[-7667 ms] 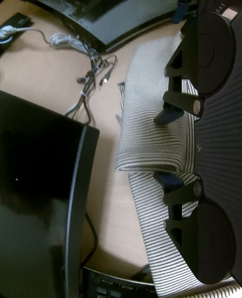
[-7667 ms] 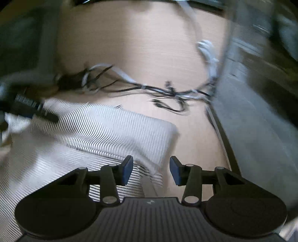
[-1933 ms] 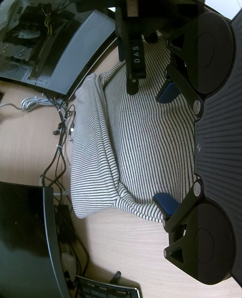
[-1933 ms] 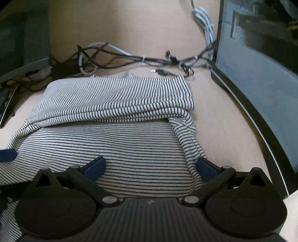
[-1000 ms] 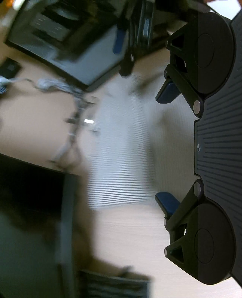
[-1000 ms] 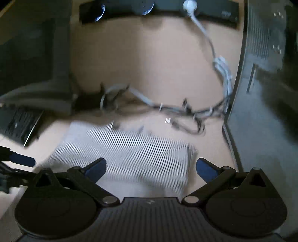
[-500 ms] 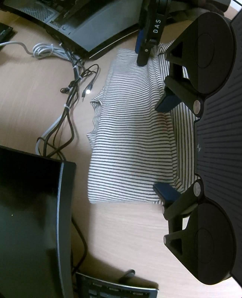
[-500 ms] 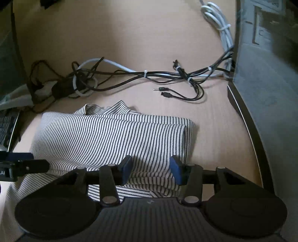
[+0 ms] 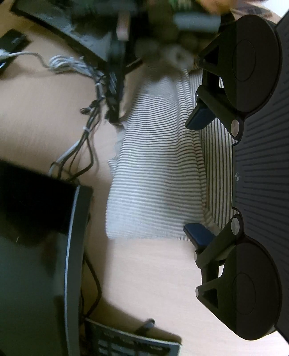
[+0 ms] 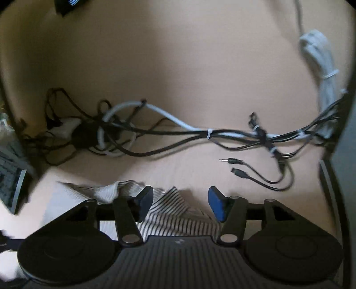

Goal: Fold clothes

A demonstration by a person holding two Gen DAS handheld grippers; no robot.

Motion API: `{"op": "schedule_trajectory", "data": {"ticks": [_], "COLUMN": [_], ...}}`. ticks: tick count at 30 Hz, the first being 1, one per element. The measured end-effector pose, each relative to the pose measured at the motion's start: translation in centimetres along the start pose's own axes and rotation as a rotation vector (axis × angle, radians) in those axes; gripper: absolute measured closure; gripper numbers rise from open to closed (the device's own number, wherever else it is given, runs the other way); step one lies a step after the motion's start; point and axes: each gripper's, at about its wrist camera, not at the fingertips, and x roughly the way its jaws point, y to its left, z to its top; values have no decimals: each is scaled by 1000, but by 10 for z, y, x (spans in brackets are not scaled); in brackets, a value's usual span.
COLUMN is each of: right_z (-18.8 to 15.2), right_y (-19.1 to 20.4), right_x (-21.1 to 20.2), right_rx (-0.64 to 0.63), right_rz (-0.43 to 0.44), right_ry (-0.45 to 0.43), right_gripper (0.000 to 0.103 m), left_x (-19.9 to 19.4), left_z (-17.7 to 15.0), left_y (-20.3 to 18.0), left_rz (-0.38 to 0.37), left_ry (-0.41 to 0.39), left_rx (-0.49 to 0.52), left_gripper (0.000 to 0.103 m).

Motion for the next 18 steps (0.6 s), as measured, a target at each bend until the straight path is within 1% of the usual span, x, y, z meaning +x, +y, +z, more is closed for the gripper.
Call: {"op": "schedule_trajectory", "data": {"ticks": [2, 3, 4, 5, 6, 7, 10, 13, 15, 18], "right_z": [-2, -4, -7, -10, -14, -17, -26, -36, -42, -51], "right_y": [-2, -2, 0, 2, 4, 6, 12, 17, 21, 27], "right_x": [17, 18, 8, -2, -11, -21, -51, -80, -100, -129], "right_rx": [-5, -3, 1, 4, 8, 12, 23, 34, 41, 52], "right_rz": [12, 21, 30, 39, 49, 58, 85, 112, 131, 158], "right_ry": [30, 41, 32, 22, 13, 4, -24, -52, -71, -98], "right_gripper": [48, 48, 50, 60, 89, 95, 97, 97, 97, 97], "left_x": [-8, -12, -17, -22, -26, -30, -41, -50, -56, -66], "left_z": [2, 3, 4, 4, 5, 5, 5, 7, 10, 16], "left_y": [12, 19, 27, 35, 44, 51, 67, 80, 84, 87], "left_rz": [2, 8, 17, 26, 35, 41, 45, 23, -21, -111], "left_ry": [-19, -28, -36, -44, -52, -58, -74, -87, -101, -137], "left_rx": [-50, -78, -107, -137, -166, -192, -225, -238, -238, -225], "left_gripper": [7, 6, 6, 6, 5, 5, 5, 5, 4, 4]}}
